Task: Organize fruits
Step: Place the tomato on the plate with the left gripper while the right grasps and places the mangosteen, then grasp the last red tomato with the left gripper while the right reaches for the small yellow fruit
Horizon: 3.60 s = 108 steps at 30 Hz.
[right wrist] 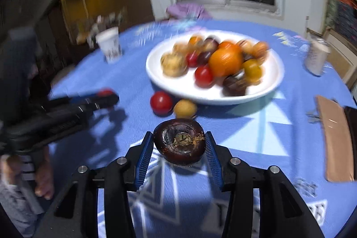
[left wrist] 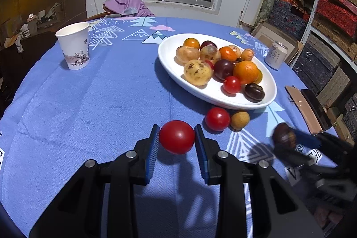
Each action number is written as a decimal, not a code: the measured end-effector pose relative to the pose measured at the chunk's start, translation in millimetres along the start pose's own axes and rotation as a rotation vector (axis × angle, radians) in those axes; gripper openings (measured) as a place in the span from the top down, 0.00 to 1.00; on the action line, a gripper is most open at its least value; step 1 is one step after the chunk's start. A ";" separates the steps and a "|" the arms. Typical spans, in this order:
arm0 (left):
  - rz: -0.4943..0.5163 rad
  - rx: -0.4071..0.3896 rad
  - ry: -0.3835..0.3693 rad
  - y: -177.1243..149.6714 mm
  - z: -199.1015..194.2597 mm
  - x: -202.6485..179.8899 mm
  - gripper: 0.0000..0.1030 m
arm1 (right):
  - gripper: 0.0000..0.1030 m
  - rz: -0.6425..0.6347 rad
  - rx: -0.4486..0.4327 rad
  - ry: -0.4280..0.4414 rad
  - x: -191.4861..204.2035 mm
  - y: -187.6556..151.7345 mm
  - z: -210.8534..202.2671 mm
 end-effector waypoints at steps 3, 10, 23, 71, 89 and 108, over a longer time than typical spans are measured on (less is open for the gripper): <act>-0.002 -0.010 -0.019 12.2 -8.3 -5.4 0.70 | 0.54 0.034 -0.075 -0.016 -16.1 14.7 -37.8; 0.057 -0.094 -0.005 84.5 -32.1 -31.6 0.70 | 0.54 0.000 -0.212 -0.092 -38.5 104.0 -90.9; 0.137 -0.011 -0.055 99.0 41.4 -85.2 0.70 | 0.54 0.104 -0.014 -0.060 -91.4 194.0 69.3; -0.043 -0.066 0.124 7.9 -8.0 8.6 0.18 | 0.23 0.233 -0.195 -0.043 -73.9 19.0 -27.4; 0.159 -0.024 0.143 11.1 32.3 -41.9 0.18 | 0.23 0.183 -0.157 -0.054 -62.2 16.5 -19.2; 0.113 -0.048 0.138 14.1 27.9 -11.3 0.18 | 0.23 0.139 -0.108 -0.048 -51.3 10.9 -7.9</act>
Point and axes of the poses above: each gripper's, at about its wrist camera, not at the fingertips, and z roughly the way its jaws point, x to its left, y to its top, the point moved 6 cm from there along z, roughly the way its jaws point, and after that the axes turned 11 degrees about y, right-handed, at the moved point
